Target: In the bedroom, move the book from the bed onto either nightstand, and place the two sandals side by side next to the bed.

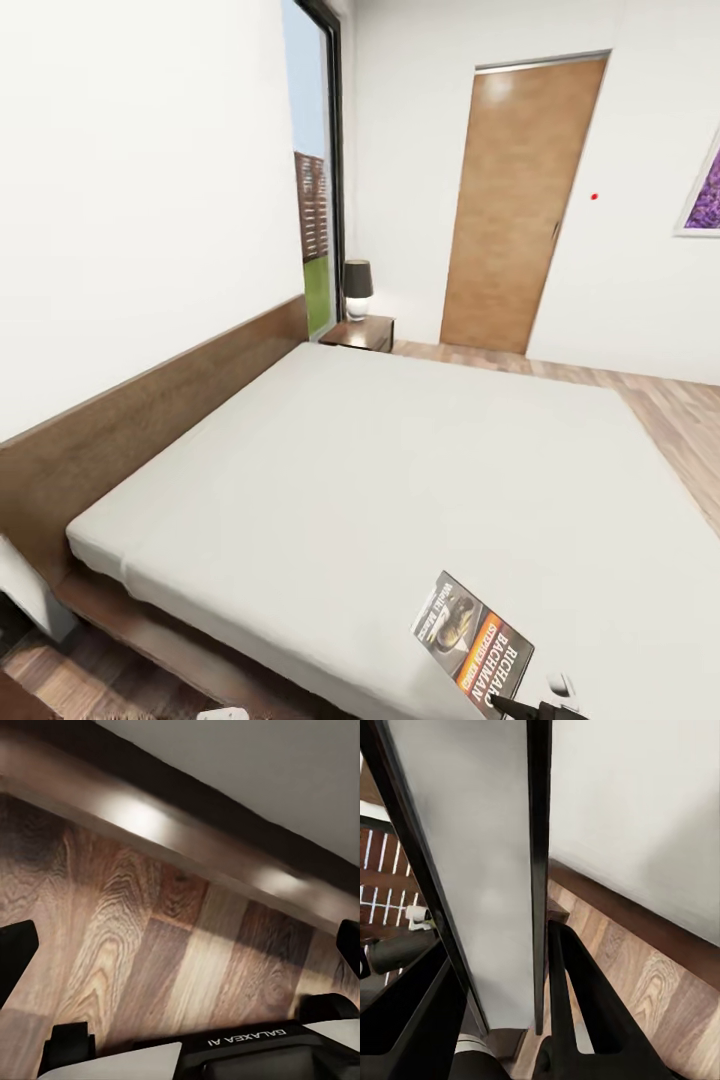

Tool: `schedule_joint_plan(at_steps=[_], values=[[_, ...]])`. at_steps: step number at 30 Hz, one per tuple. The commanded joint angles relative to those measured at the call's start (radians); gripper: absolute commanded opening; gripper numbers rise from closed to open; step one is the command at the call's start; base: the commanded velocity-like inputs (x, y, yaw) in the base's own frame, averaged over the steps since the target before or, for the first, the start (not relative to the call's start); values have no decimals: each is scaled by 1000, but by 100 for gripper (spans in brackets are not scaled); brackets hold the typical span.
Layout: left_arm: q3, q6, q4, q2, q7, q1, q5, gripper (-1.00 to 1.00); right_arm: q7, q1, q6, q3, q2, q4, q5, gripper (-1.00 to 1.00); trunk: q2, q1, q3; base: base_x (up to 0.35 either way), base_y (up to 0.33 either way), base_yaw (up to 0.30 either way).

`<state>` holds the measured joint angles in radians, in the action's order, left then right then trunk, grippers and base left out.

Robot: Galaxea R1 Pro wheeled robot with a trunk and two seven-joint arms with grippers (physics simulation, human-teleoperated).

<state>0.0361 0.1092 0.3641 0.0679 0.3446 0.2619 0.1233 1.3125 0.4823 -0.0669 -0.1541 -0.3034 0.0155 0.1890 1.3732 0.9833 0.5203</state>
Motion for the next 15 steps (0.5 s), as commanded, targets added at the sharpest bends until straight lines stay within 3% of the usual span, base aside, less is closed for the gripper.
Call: schedule_joint_plan(at_steps=[1, 15], values=[[4, 10, 1, 0, 5, 0, 10, 100, 4, 1, -7, -10, 0, 1, 0, -100, 1, 0, 1, 0, 0, 293], [4, 10, 1, 0, 4, 0, 11, 100, 4, 1, -7, -10, 0, 1, 0, -100, 1, 0, 1, 0, 0, 293]])
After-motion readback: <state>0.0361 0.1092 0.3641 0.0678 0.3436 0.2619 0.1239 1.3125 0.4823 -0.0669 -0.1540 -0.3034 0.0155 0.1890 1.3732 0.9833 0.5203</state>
